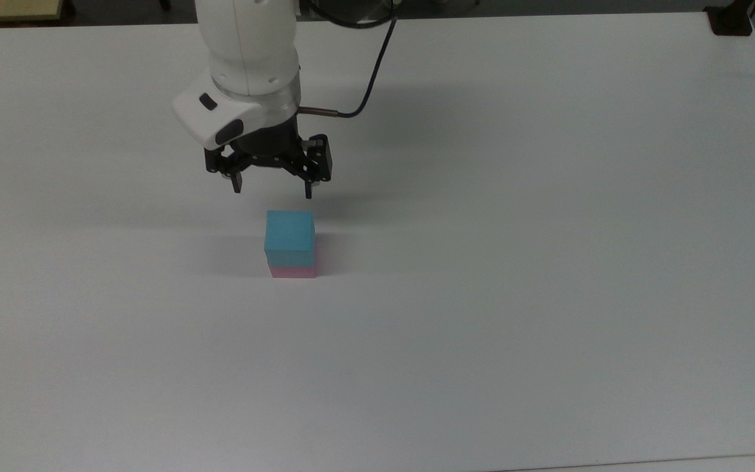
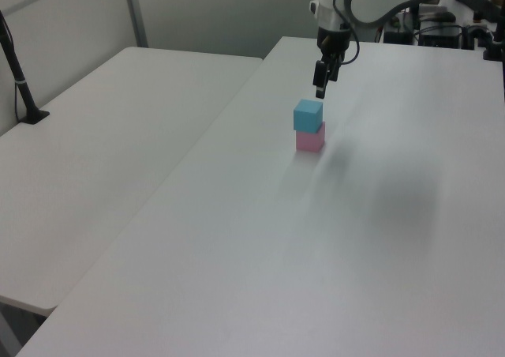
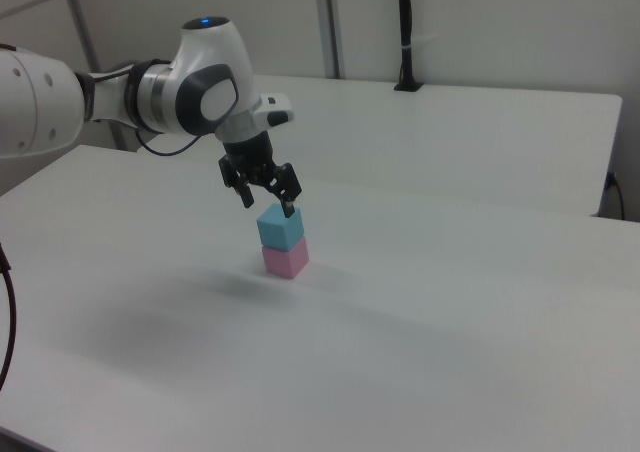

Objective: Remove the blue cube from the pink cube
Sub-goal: 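Lower the open gripper down over the light-blue cube, then close the gripper on the light-blue cube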

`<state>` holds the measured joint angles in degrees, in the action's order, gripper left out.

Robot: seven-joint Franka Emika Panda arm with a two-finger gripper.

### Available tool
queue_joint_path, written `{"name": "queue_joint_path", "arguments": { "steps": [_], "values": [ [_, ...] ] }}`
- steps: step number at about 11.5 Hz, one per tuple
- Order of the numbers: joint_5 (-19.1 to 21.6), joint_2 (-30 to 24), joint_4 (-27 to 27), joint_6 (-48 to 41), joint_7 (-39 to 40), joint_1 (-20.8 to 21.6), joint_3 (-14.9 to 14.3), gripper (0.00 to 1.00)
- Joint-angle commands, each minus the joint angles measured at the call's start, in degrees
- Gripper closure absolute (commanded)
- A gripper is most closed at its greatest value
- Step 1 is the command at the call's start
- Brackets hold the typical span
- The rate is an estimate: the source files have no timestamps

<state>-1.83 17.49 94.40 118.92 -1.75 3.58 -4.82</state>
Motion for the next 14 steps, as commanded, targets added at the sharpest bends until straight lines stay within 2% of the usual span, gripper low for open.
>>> {"name": "queue_joint_path", "arguments": {
  "steps": [1, 6, 7, 8, 9, 10, 14],
  "values": [
    [-0.4, 2.0, 0.4, 3.6, -4.0, 0.3, 1.0, 0.0],
    [-1.2, 5.2, 0.2, 5.8, -6.8, 0.3, 1.7, 0.0],
    [-1.5, 5.8, 0.2, 8.7, -9.0, 0.2, 2.8, 0.07],
    [-1.5, 5.9, 0.2, 9.0, -9.8, 0.1, 2.9, 0.31],
    [-1.4, 5.5, 0.1, 8.8, -9.8, 0.0, 2.9, 0.49],
    [-1.3, 5.2, -0.7, 8.7, -9.5, -0.2, 2.9, 0.6],
    [-1.3, 2.6, -1.3, 8.5, -4.0, -4.9, 2.9, 0.62]
  ]
}}
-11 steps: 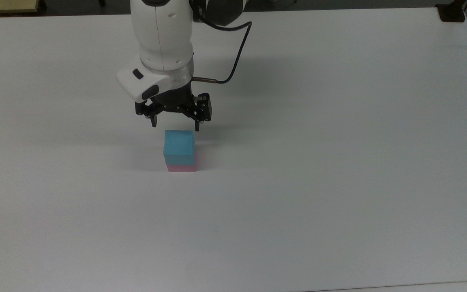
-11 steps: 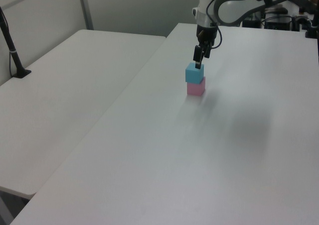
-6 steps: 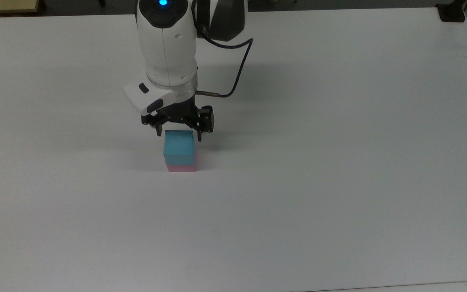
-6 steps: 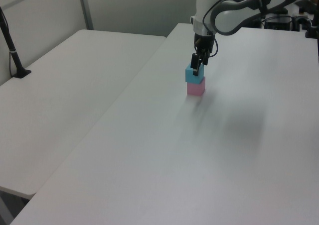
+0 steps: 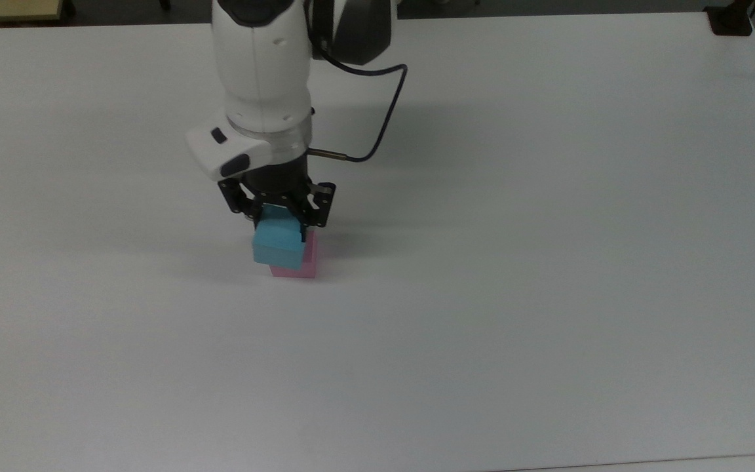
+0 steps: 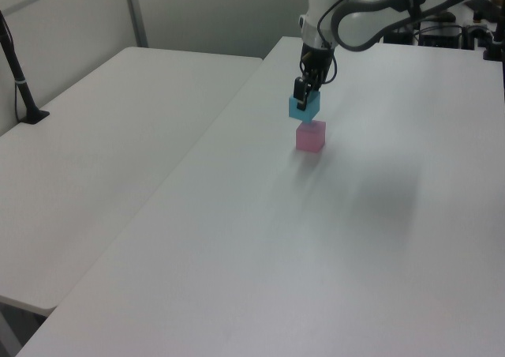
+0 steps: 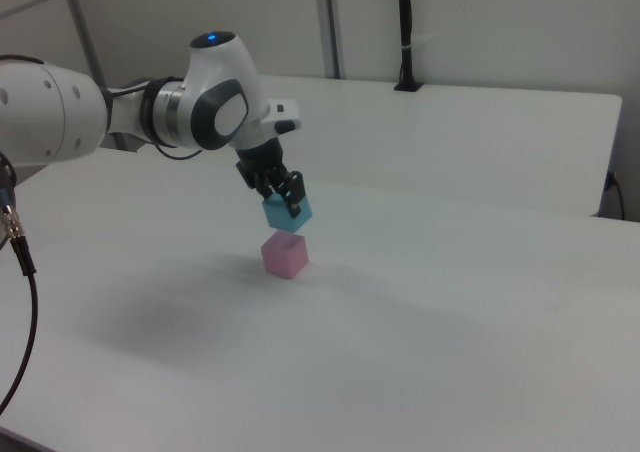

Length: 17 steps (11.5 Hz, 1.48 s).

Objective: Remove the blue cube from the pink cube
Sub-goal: 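Lift the light-blue cube off the pink cube and carry it aside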

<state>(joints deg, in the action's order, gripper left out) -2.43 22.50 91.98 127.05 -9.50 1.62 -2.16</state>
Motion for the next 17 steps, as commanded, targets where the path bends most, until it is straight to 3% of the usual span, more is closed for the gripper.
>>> {"name": "queue_joint_path", "arguments": {
  "steps": [1, 4, 7, 10, 12, 13, 14, 15, 17],
  "values": [
    [-0.2, -2.1, 0.8, 0.6, 7.5, -4.9, 0.1, 0.62],
    [-0.4, 2.7, -4.3, 0.6, 16.7, -10.7, 0.1, 0.61],
    [-0.8, 8.9, -8.6, 0.6, 24.5, -12.3, 0.1, 0.61],
    [-0.9, 10.9, -8.3, 0.6, 26.5, -12.6, 0.1, 0.6],
    [-0.9, 11.1, -8.0, 0.8, 26.4, -12.7, 0.1, 0.52],
    [-1.0, 11.1, -8.0, 0.8, 26.5, -12.7, 0.1, 0.23],
    [-1.0, 11.1, -7.7, 1.0, 26.5, -12.8, 0.1, 0.06],
    [-1.0, 11.0, -7.2, 1.1, 26.5, -12.8, 0.1, 0.0],
    [-1.0, 10.9, -7.2, 1.1, 26.5, -12.9, 0.1, 0.0]
  ]
}}
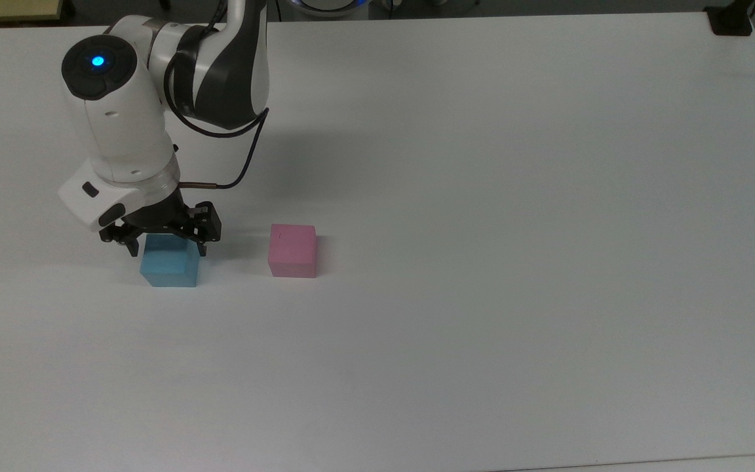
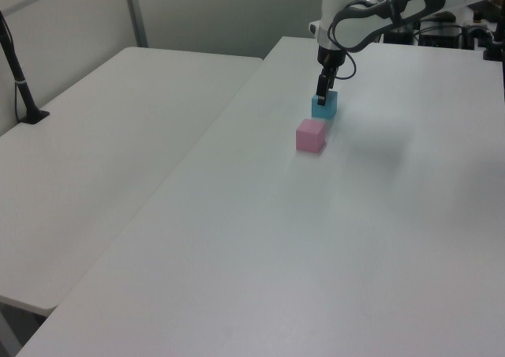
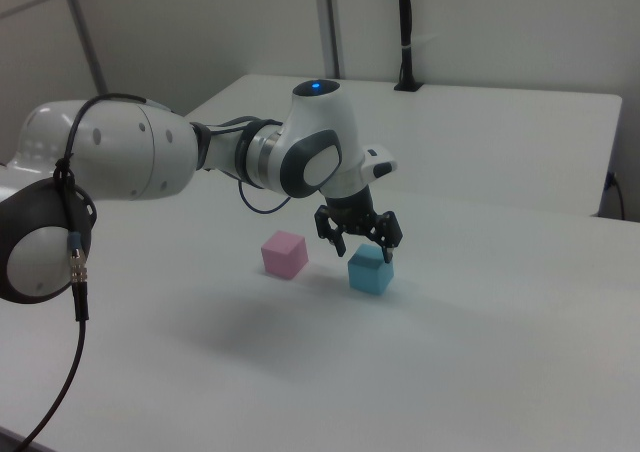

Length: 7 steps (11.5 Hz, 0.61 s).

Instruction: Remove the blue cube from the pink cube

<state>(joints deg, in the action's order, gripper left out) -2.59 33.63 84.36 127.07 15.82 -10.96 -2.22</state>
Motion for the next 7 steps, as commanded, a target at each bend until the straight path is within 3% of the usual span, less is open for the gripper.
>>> {"name": "queue_joint_path", "arguments": {
  "steps": [1, 3, 7],
  "values": [
    [-0.7, -1.1, 0.5, 0.7, 0.7, -0.3, 0.0, 0.0],
    [-0.7, -6.0, 1.8, -1.6, 0.4, 0.1, -0.1, 0.0],
    [0.1, -20.1, 1.6, -20.5, -6.1, 0.3, 0.1, 0.0]
  ]
}}
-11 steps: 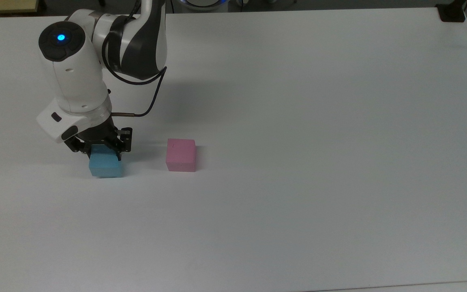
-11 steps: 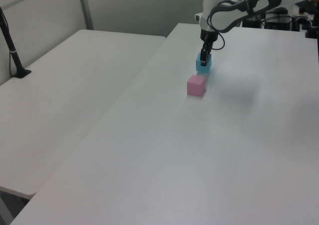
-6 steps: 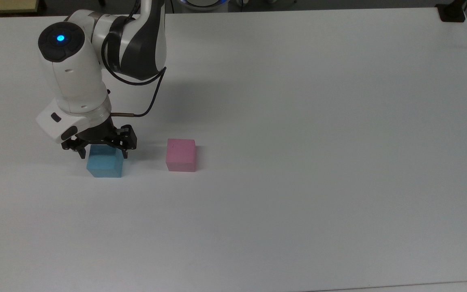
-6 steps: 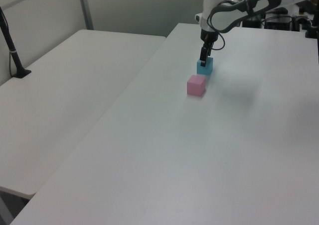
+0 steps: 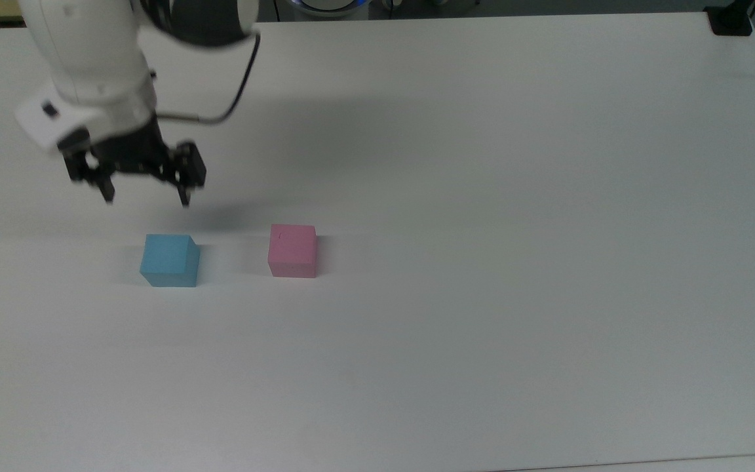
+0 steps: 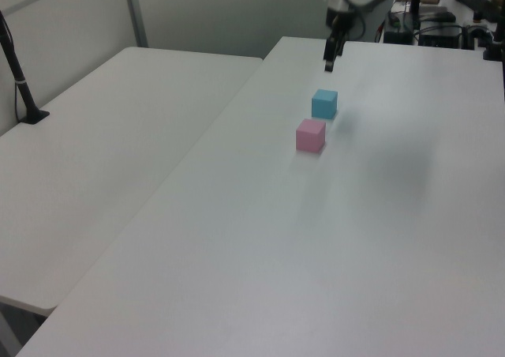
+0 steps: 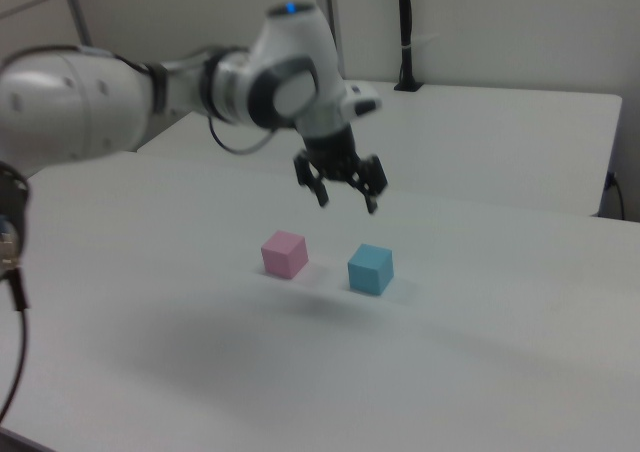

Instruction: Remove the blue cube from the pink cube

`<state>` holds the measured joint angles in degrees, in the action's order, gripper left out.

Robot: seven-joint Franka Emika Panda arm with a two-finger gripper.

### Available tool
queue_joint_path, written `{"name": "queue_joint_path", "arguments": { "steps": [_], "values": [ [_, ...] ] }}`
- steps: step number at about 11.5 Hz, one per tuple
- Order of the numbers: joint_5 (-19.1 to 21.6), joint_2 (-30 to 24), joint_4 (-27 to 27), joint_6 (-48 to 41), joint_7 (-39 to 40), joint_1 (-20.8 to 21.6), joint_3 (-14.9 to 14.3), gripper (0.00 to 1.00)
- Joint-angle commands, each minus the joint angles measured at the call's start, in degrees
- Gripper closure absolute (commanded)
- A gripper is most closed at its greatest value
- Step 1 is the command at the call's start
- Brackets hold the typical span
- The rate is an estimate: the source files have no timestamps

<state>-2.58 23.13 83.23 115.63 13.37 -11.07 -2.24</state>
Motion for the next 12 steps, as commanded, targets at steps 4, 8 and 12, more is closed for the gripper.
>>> {"name": "queue_joint_path", "arguments": {
  "steps": [4, 8, 12],
  "values": [
    [7.1, -22.9, 3.6, -24.7, -14.1, 2.7, -1.5, 0.0],
    [4.9, -28.9, 8.4, -31.0, -14.9, 11.2, -7.5, 0.0],
    [0.8, -28.3, 7.8, -27.0, -10.7, 10.7, -7.3, 0.0]
  ]
}}
